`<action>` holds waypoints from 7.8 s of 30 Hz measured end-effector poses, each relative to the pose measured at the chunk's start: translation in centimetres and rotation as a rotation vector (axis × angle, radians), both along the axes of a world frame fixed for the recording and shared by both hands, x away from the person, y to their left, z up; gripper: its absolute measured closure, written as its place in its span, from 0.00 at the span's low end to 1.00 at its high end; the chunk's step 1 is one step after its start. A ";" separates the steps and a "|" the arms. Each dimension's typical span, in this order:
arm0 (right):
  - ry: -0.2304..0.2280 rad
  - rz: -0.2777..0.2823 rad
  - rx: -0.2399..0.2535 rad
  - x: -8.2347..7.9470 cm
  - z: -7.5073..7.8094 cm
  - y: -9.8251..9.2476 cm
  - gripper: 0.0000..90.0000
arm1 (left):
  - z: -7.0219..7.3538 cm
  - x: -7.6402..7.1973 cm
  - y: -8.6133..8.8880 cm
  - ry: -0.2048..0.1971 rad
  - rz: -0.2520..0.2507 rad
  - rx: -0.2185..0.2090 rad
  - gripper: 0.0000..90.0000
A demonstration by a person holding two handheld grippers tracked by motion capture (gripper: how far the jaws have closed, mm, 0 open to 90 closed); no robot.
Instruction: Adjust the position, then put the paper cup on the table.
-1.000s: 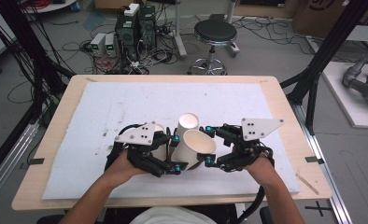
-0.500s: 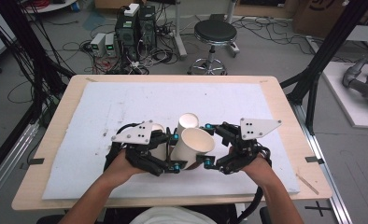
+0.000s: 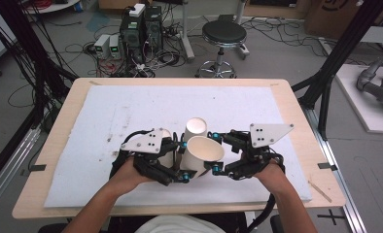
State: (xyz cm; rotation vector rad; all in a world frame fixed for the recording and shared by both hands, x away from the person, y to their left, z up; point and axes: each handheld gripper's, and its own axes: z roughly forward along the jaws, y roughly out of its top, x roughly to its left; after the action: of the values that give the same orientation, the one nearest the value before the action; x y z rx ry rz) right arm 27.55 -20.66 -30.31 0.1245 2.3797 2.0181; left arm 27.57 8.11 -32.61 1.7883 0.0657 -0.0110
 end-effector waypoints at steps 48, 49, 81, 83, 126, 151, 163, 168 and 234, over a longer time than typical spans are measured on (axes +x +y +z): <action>0.033 -0.038 0.084 -0.2 -0.5 1.2 0.20 | -0.1 0.0 -0.2 0.002 0.002 -0.027 0.40; 0.033 -0.038 0.084 -0.2 -0.5 1.2 0.20 | -0.2 0.0 -0.2 0.003 0.001 -0.023 0.40; 0.046 -0.021 0.059 -0.3 -0.4 2.0 0.31 | -0.6 -0.2 -0.8 -0.002 0.003 -0.005 0.40; 0.037 0.000 0.068 -0.3 -0.5 2.0 0.36 | -0.6 -0.2 -0.8 -0.002 0.000 -0.005 0.40; -0.021 -0.159 0.035 0.2 1.8 -3.0 0.40 | 2.5 2.1 9.3 -0.016 0.417 -0.161 0.20; -0.045 -0.463 -0.014 2.5 -0.3 -8.5 0.40 | -2.0 4.9 14.9 -0.002 0.700 -0.151 0.20; -0.043 -0.682 -0.067 5.0 -4.6 -9.4 0.40 | -5.1 6.2 16.0 0.040 0.766 -0.143 0.20; -0.021 -0.754 -0.099 6.3 -6.8 -9.5 0.40 | -5.5 6.2 16.4 0.036 0.786 -0.145 0.20; 0.202 -0.860 -0.275 9.5 -12.1 -11.1 0.22 | -6.4 6.6 16.1 0.050 0.784 -0.096 0.20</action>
State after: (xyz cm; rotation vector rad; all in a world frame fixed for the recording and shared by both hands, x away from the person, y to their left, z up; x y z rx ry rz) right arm 37.08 -31.74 -42.42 1.1519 2.0935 1.3067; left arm 34.17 24.25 -38.98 1.5643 0.7811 0.4931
